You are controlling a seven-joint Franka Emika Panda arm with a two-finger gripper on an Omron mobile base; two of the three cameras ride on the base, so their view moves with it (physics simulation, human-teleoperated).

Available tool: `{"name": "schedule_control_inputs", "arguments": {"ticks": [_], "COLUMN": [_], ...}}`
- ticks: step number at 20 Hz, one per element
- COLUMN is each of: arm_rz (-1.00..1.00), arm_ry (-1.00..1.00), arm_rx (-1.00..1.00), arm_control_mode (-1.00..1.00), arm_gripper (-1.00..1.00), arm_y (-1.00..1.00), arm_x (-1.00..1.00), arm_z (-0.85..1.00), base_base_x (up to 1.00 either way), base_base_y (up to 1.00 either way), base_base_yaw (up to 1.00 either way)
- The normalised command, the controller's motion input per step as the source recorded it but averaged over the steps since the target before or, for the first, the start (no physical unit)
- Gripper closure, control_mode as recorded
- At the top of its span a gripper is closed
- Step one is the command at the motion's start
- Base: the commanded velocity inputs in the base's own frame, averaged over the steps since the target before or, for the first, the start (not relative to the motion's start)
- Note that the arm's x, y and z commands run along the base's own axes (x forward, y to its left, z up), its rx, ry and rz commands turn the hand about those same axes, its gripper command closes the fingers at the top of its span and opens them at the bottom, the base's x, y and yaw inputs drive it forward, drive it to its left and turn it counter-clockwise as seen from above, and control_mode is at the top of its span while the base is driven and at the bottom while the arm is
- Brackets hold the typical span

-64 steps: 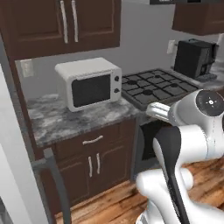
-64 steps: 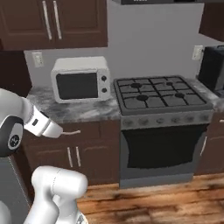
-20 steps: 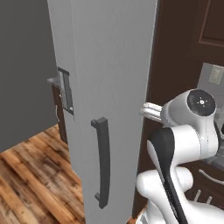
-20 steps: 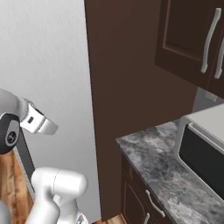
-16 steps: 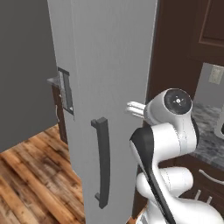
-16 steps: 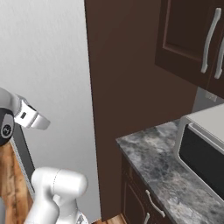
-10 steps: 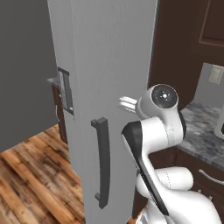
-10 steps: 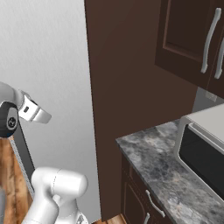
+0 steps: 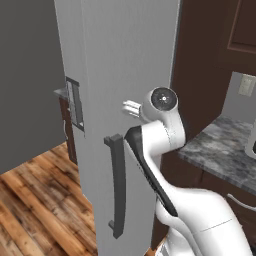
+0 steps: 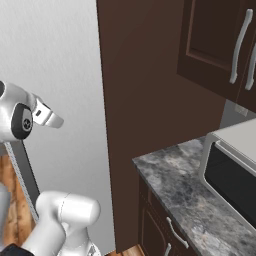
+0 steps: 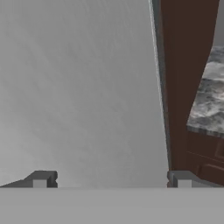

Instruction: Place the chicken drumstick on the counter behind the older chicken drumstick on the same shelf of the fridge to maintain FIFO order. Close the fridge door when finished.

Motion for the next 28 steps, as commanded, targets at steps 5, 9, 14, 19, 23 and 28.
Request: {"name": "schedule_control_inputs", "arguments": {"ticks": [5,9,14,19,23,28], "arm_rz": [-0.08,-0.10,-0.14,-0.15,-0.15,-0.15], "arm_ry": [0.00,-0.04,-0.07,-0.07,-0.08,-0.08], "arm_rx": [0.00,0.00,0.00,0.00,0.00,0.00], "arm_control_mode": [-1.00,-1.00,-1.00,-1.00,-1.00,-1.00], "arm_gripper": [-1.00,-1.00,-1.00,-1.00,-1.00,-1.00], "arm_y": [0.07,0.03,0.00,0.00,-0.04,-0.15], "arm_x": [0.68,0.58,0.57,0.56,0.49,0.50], "arm_z": [0.00,-0.02,-0.03,-0.02,-0.06,-0.07], "base_base_x": [0.00,0.00,0.00,0.00,0.00,0.00], "base_base_y": [0.00,0.00,0.00,0.00,0.00,0.00], "base_base_yaw": [0.00,0.00,0.00,0.00,0.00,0.00]}}
